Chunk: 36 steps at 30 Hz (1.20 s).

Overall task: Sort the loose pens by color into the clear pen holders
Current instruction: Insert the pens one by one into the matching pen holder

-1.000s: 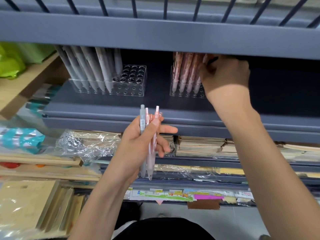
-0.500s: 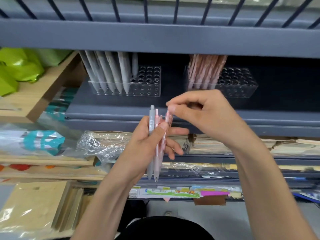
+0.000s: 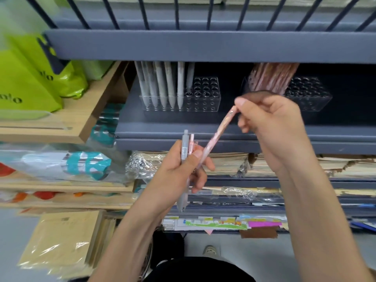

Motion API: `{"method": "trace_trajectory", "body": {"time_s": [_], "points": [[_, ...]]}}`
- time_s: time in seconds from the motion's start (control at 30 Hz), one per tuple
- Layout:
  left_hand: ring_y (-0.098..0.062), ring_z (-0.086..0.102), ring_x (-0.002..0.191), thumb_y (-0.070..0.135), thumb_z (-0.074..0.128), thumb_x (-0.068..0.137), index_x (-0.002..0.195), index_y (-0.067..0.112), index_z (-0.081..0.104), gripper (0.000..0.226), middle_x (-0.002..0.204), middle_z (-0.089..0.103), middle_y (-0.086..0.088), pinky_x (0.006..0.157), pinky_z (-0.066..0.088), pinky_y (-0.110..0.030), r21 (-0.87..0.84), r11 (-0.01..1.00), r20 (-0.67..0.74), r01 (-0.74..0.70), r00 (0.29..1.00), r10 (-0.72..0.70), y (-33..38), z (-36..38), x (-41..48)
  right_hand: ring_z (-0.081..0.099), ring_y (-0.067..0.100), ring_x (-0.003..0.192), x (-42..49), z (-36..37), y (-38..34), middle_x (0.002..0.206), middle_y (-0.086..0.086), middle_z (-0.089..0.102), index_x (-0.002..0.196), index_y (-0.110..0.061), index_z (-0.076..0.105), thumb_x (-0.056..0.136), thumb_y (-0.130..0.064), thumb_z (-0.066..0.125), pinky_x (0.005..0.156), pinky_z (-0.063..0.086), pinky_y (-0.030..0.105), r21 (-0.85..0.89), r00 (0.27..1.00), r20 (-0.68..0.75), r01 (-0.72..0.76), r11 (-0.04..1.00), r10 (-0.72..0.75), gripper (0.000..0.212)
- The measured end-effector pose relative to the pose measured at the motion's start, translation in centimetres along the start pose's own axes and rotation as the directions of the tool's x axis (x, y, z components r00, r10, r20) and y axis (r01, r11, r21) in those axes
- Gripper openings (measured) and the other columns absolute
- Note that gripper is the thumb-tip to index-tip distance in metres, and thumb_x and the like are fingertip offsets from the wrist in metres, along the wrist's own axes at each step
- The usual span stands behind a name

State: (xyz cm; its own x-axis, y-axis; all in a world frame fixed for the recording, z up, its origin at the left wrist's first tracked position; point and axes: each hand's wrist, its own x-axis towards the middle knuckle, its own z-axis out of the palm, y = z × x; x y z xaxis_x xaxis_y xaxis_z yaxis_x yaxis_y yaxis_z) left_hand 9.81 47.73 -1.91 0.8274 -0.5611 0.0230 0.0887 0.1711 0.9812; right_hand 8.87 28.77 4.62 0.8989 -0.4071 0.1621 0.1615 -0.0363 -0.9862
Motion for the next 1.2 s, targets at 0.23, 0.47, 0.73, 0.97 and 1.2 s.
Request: {"method": "trace_trajectory", "body": {"time_s": [0.23,0.47,0.73,0.97,1.2], "points": [[-0.013,0.044,0.048,0.024,0.048,0.103,0.104,0.002,0.048,0.022,0.085,0.066,0.000,0.045,0.035,-0.023,0.044,0.999,-0.021,-0.001,1.000,0.002,-0.3,0.9,0.4,0.068,0.018,0.064,-2.7,0.4,1.6,0.076,0.008,0.074,0.091,-0.009,0.070,0.084,-0.018,0.076,0.060,0.054,0.024,-0.051,0.991,0.046,-0.120,0.991,0.123,0.013],[-0.015,0.043,0.043,0.036,0.042,0.106,0.105,0.021,0.055,0.019,0.072,0.065,-0.002,0.039,0.033,-0.024,-0.032,0.996,-0.066,0.087,0.994,-0.089,-0.3,4.4,2.3,0.071,0.021,0.075,-2.4,-5.1,0.4,0.080,0.008,0.074,0.097,-0.008,0.068,0.090,-0.015,0.069,0.069,0.056,0.025,0.030,0.983,-0.180,0.026,0.999,-0.020,0.010],[-0.010,0.021,0.037,0.030,0.047,0.092,0.085,0.017,0.046,0.015,0.058,0.041,0.000,0.035,0.019,-0.015,-0.247,0.964,-0.072,0.097,0.990,-0.118,-0.9,9.0,5.0,0.074,0.030,0.087,1.7,-13.1,-1.1,0.083,0.003,0.074,0.099,-0.011,0.056,0.090,-0.006,0.058,0.077,0.059,0.033,0.026,0.821,-0.505,0.321,0.947,-0.265,0.010],[-0.013,0.032,0.041,0.021,0.042,0.107,0.102,0.015,0.047,0.010,0.071,0.055,-0.002,0.038,0.024,-0.023,-0.192,0.981,-0.156,0.017,0.987,-0.047,-1.6,11.7,6.0,0.069,0.028,0.085,6.8,-14.1,1.5,0.082,0.003,0.069,0.090,-0.016,0.055,0.089,-0.001,0.061,0.085,0.057,0.046,-0.031,0.842,-0.408,0.372,0.928,-0.352,0.015],[-0.014,0.038,0.041,0.034,0.045,0.105,0.102,0.030,0.058,0.013,0.071,0.060,-0.002,0.037,0.026,-0.021,-0.055,0.998,-0.216,-0.014,0.976,0.002,-1.5,11.9,6.1,0.068,0.014,0.088,10.5,-13.8,0.9,0.076,-0.024,0.072,0.071,-0.036,0.073,0.080,-0.009,0.053,0.090,0.051,0.025,-0.568,0.875,-0.205,0.258,0.781,-0.438,0.035]]}}
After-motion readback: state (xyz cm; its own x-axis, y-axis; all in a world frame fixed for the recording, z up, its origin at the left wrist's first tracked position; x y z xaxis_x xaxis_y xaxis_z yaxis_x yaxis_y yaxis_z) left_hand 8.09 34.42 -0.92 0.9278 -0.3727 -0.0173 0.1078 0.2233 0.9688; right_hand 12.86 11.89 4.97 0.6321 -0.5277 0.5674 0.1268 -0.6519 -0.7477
